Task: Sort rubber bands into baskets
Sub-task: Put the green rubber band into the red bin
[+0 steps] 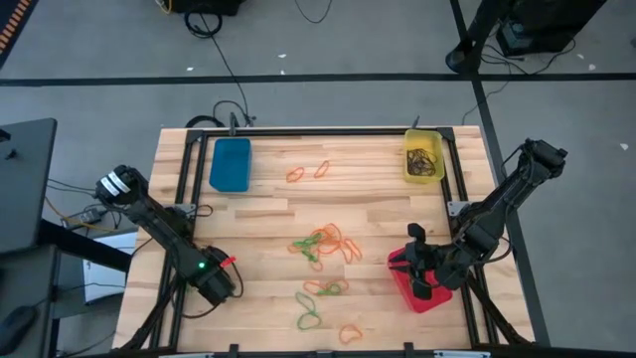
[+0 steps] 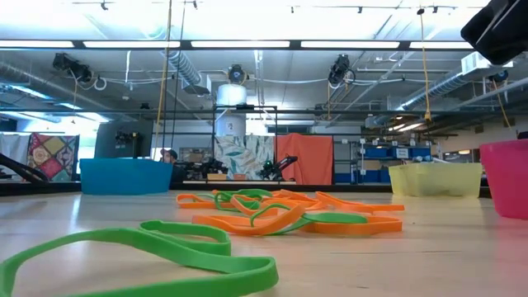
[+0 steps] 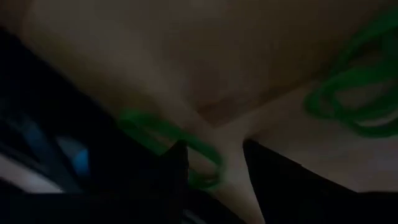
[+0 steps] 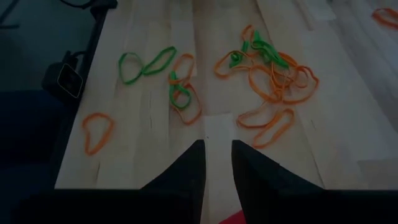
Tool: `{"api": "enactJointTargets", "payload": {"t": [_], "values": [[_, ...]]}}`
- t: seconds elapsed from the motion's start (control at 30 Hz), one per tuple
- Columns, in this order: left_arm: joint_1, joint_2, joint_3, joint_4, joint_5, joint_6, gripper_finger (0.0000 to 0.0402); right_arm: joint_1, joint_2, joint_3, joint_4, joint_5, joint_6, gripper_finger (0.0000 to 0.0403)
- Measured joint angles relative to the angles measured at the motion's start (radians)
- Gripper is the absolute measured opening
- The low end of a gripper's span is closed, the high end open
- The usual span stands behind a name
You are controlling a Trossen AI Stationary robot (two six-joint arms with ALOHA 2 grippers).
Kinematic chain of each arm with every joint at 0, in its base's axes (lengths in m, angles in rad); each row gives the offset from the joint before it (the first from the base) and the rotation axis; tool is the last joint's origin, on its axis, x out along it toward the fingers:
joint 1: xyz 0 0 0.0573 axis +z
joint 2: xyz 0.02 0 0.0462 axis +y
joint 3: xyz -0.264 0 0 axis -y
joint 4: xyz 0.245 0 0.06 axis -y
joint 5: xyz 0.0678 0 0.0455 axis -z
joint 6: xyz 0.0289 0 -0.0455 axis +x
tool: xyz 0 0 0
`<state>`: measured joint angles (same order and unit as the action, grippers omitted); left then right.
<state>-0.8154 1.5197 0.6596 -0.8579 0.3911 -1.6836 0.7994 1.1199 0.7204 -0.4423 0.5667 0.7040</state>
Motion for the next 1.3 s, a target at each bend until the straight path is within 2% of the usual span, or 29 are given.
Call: {"api": "enactJointTargets", "payload": {"t": [0.1,0.27,0.37,0.53,0.67,0.77,0.93,1.0,1.07,1.17,1.23,1.3], "values": [[-0.003,0.004,0.000,-0.047,0.046,0.000,0.0168,0.000,0.000,0.000,0.000,0.000,-0.001,0.0091],[-0.006,0.002,-0.012,0.017,0.022,0.019,0.0155,0.000,0.000,0.000,0.000,0.000,0.000,0.0091],[-0.006,0.002,-0.013,0.061,0.021,0.017,0.0122,0.005,0.000,0.000,0.001,-0.002,0.002,0.0091],[-0.006,0.005,0.003,0.120,0.019,-0.003,0.0020,0.019,0.000,0.000,0.000,-0.001,0.009,0.0091],[-0.007,0.008,0.047,0.099,-0.057,0.004,0.0008,0.025,0.000,0.000,0.001,0.031,-0.001,0.0091],[-0.004,0.007,0.100,0.060,-0.182,0.008,0.0004,0.025,0.003,0.000,0.003,0.130,-0.042,0.0091],[-0.005,0.007,0.218,0.068,-0.456,0.029,0.0003,-0.003,0.050,-0.041,0.062,0.419,-0.062,0.0091],[-0.005,0.007,0.275,0.065,-0.588,0.063,0.0002,-0.032,0.077,-0.068,0.141,0.447,-0.064,0.0091],[-0.005,0.007,0.331,0.064,-0.723,0.124,0.0002,-0.069,0.108,-0.091,0.234,0.398,-0.067,0.0091],[-0.002,0.007,0.407,0.077,-0.922,0.257,0.0001,-0.120,0.165,-0.134,0.454,0.242,-0.097,0.0092],[0.005,0.005,0.438,0.124,-1.032,0.361,0.0001,-0.141,0.215,-0.154,0.634,0.146,-0.176,0.0092],[0.019,0.005,0.452,0.205,-1.110,0.487,0.0001,-0.152,0.275,-0.171,0.822,0.094,-0.286,0.0092]]}}
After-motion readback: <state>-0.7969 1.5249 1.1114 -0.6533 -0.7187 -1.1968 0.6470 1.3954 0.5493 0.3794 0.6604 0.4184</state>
